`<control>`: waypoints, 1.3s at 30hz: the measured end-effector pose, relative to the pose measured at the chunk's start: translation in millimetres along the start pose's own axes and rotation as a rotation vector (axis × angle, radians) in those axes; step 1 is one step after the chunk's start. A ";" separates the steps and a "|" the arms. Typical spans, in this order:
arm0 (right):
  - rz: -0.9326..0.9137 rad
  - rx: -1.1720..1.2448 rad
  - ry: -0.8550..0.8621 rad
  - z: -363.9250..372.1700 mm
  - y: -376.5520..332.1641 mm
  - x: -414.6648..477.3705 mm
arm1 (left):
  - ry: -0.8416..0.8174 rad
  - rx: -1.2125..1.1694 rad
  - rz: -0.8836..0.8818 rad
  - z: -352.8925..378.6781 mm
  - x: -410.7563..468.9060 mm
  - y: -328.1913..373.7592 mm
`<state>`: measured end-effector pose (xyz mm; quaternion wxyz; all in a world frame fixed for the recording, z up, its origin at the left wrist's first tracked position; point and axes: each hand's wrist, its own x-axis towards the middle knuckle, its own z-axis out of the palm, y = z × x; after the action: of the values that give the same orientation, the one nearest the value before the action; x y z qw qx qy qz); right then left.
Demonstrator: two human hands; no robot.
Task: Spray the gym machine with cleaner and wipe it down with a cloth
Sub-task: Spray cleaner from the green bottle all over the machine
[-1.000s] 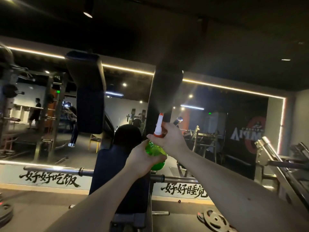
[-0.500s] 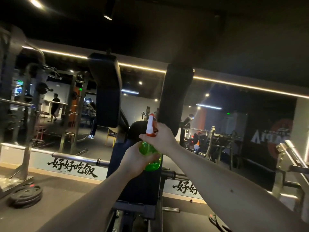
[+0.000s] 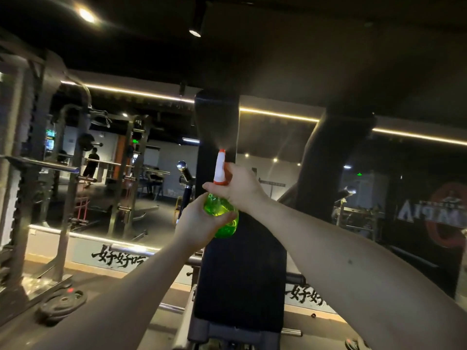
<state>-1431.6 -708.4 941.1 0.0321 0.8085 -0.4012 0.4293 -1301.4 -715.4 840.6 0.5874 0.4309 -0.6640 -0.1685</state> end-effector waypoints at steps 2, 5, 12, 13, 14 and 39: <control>0.008 -0.001 0.004 12.9 -3.3 6.0 | -0.018 -0.032 -0.017 -7.4 6.4 -10.0; 0.056 0.007 -0.053 33.1 -0.3 6.9 | -0.072 -0.049 -0.048 -11.5 6.0 -28.0; 0.211 -0.006 -0.096 94.9 32.5 -13.4 | -0.222 -0.078 -0.150 -7.2 -9.8 -95.8; 0.230 -0.003 -0.101 104.5 38.1 -18.2 | -0.242 -0.090 -0.159 -6.7 -14.8 -104.1; 0.250 0.002 -0.118 113.1 42.9 -23.1 | -0.254 -0.098 -0.168 -5.9 -19.7 -111.8; 0.389 0.114 -0.300 260.1 80.1 -10.5 | -0.228 -0.104 -0.385 -19.5 -20.5 -242.0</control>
<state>-1315.2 -859.2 746.4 -0.1566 0.7715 -0.5245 0.3244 -1194.0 -832.5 655.9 0.4872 0.4970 -0.6219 -0.3589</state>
